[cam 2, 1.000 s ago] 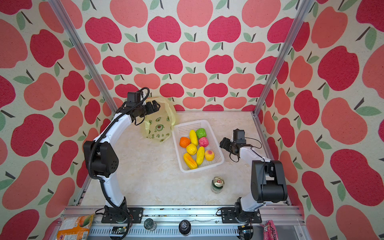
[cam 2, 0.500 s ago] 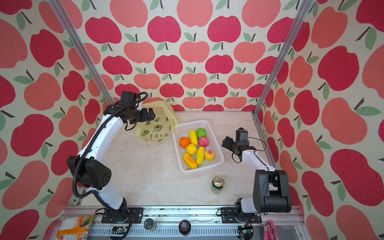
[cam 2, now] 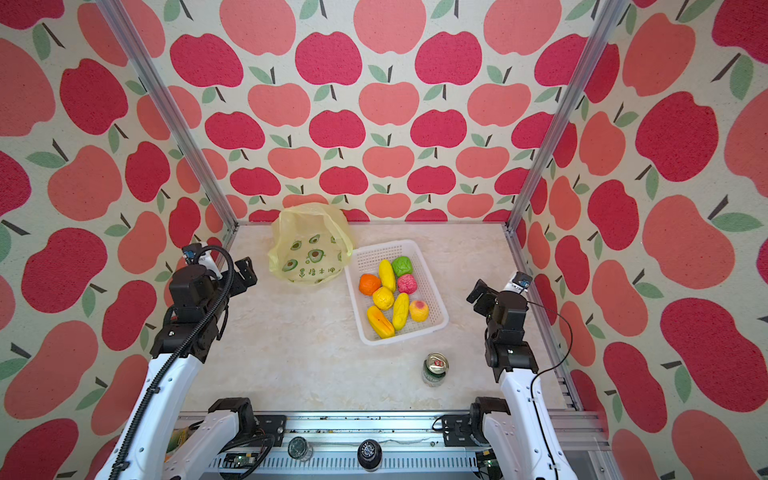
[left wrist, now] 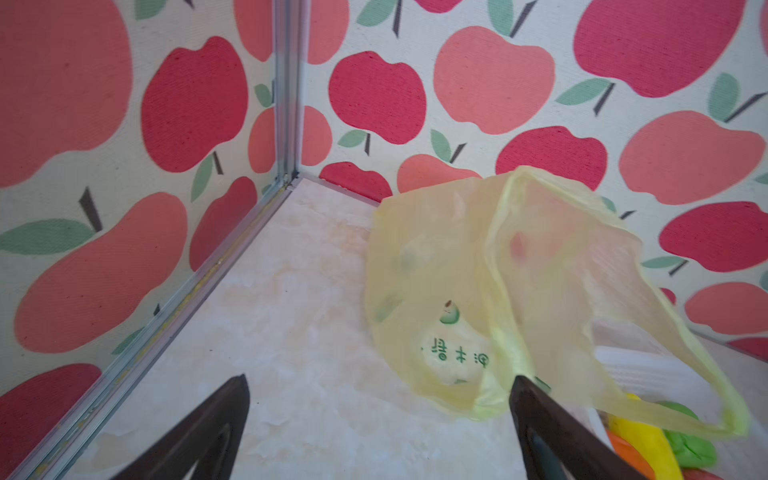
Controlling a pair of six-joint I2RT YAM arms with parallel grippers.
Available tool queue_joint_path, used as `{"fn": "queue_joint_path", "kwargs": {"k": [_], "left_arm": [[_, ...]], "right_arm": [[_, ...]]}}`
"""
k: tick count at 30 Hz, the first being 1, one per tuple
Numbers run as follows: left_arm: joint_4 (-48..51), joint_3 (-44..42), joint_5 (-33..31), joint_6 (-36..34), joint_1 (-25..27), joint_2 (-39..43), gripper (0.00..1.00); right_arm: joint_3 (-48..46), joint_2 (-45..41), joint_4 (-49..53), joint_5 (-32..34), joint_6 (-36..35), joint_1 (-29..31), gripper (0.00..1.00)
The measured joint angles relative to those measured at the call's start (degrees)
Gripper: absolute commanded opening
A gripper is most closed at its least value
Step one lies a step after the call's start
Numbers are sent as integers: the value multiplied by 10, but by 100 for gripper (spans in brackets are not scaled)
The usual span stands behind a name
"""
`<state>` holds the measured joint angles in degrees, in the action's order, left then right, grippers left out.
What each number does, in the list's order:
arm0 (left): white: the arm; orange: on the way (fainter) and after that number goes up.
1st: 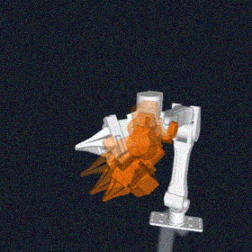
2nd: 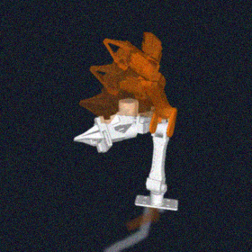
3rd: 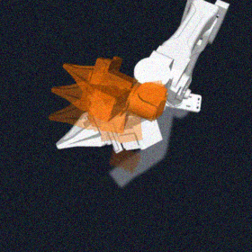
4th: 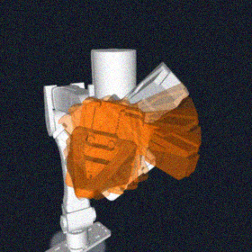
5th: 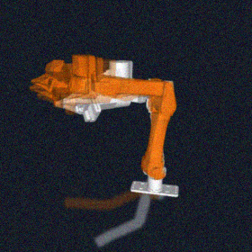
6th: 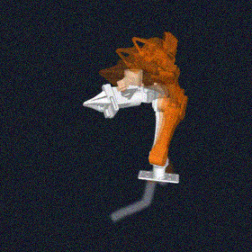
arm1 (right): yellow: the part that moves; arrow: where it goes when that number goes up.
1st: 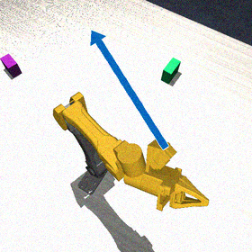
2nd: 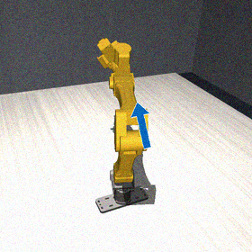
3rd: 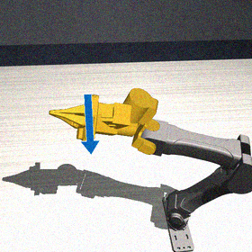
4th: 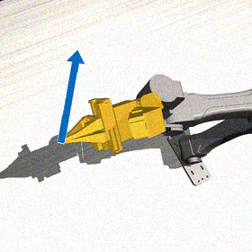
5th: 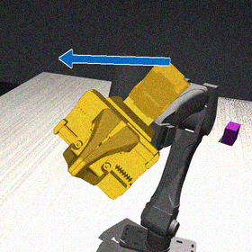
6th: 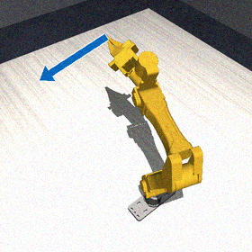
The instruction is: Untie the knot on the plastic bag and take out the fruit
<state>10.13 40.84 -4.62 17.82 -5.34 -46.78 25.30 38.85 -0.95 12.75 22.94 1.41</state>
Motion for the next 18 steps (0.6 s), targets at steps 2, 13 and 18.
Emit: {"fn": "queue_joint_path", "kwargs": {"k": [2,13,18], "left_arm": [[-40,-69,6,13,-44,-1,99],[-420,-243,60,18,-129,-261,99],[-480,-231,114,16,-160,-363,99]], "right_arm": [[-39,-33,-37,0,-38,0,99],[-170,145,-279,50,-153,-7,99],[-163,336,-437,61,-174,-7,99]]}}
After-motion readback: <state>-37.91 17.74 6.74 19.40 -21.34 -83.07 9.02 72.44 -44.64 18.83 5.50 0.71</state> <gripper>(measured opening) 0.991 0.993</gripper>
